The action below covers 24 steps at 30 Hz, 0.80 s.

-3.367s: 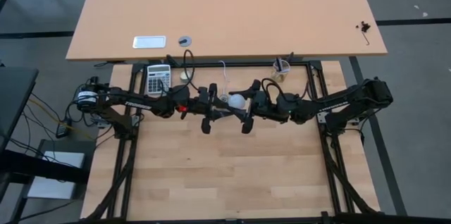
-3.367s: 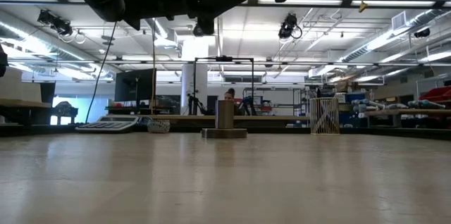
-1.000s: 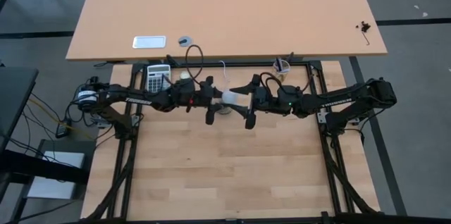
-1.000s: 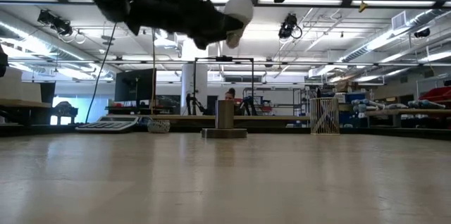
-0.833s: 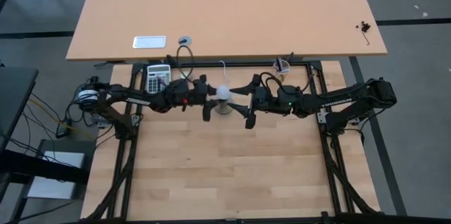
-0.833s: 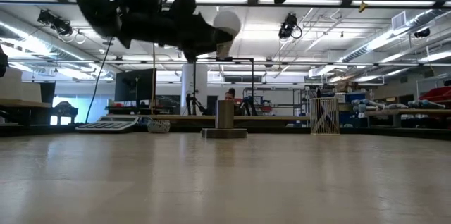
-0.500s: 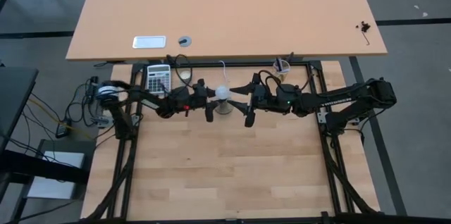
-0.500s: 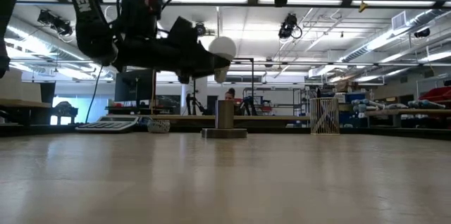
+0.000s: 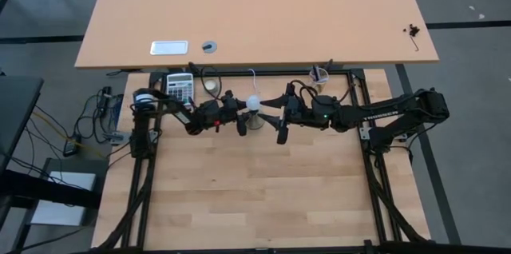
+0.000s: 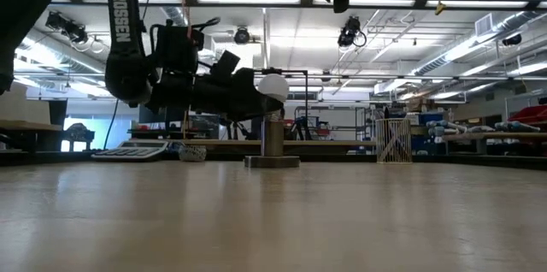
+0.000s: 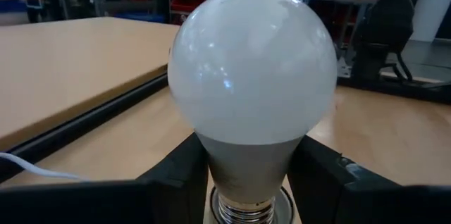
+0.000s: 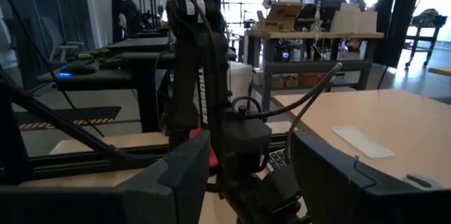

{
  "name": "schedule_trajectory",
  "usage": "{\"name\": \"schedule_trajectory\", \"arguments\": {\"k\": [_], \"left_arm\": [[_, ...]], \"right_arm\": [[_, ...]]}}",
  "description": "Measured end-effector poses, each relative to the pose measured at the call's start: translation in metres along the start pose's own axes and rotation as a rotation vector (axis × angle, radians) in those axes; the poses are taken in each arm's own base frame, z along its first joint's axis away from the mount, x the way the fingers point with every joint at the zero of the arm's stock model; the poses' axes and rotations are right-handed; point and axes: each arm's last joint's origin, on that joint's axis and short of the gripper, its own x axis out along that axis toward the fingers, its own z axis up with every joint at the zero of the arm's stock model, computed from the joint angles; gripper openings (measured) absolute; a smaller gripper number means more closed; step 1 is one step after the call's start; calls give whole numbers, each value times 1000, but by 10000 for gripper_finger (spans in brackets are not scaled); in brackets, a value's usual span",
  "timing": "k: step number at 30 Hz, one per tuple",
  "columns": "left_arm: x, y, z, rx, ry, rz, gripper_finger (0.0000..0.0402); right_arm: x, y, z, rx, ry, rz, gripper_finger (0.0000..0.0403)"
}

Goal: Screw lightbulb
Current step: Insert the lightbulb into the lamp

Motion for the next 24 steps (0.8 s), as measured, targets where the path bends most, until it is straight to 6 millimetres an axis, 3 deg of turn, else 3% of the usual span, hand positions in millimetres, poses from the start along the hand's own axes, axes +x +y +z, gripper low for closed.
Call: {"name": "schedule_trajectory", "arguments": {"k": [16, 20, 24], "left_arm": [[6, 1, -7, 4, 13, 13, 156], [6, 1, -8, 9, 17, 25, 156], [6, 1, -8, 23, 17, 30, 156]], "right_arm": [[4, -2, -6, 22, 19, -12, 180], [15, -10, -20, 72, 73, -90, 133], [31, -21, -35, 87, 168, -189, 55]]}}
